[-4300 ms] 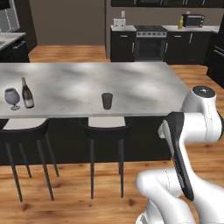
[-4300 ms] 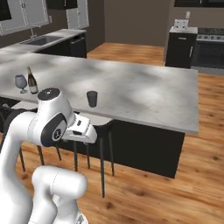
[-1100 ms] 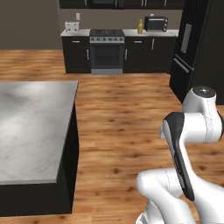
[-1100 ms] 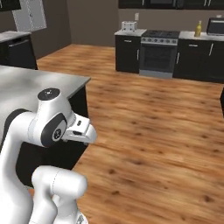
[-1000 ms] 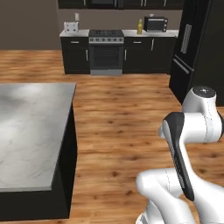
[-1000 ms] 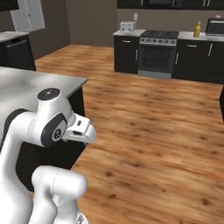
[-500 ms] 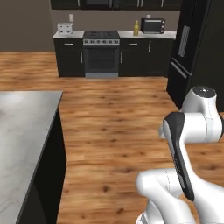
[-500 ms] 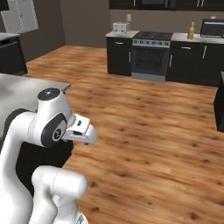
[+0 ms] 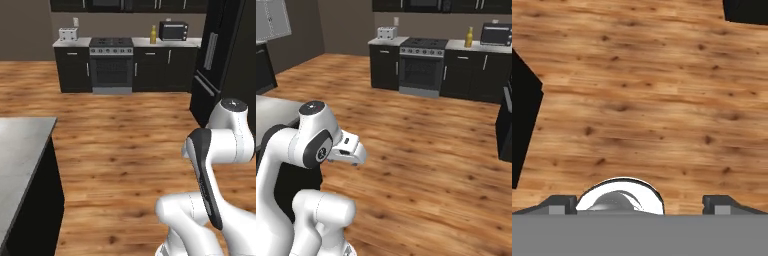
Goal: There is a wine glass and glass cup on the dining counter. Place the wine bottle next to the wine glass and the juice bottle next to the glass cup.
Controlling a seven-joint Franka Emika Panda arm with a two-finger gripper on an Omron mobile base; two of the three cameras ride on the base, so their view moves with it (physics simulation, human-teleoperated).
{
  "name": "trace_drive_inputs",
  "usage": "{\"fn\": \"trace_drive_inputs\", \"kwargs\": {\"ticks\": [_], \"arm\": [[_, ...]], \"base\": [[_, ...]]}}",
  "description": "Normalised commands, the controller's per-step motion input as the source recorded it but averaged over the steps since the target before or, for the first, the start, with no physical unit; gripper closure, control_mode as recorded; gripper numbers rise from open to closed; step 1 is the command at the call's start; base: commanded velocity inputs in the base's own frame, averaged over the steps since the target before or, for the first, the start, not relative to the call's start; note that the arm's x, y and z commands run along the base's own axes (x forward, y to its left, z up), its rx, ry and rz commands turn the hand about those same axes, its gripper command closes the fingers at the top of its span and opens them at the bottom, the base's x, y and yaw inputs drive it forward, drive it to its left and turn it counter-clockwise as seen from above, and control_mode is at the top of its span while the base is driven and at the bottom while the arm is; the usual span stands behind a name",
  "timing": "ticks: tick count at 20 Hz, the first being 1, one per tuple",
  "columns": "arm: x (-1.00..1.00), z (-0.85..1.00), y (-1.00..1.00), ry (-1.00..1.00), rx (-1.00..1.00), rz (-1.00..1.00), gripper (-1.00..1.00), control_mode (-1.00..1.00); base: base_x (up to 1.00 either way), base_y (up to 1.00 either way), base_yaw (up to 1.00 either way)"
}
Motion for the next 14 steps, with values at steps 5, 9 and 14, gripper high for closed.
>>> {"fn": "trace_drive_inputs", "kwargs": {"ticks": [5, 9, 14], "arm": [[0.0, 0.0, 0.0, 0.0, 0.0, 0.0, -1.0, 1.0], [0.0, 0.0, 0.0, 0.0, 0.0, 0.0, -1.0, 1.0], [0.0, 0.0, 0.0, 0.0, 0.0, 0.0, -1.0, 1.0]], "base": [[0.72, -0.44, 0.0], [0.75, -0.42, 0.01], [0.75, -0.41, 0.01]]}}
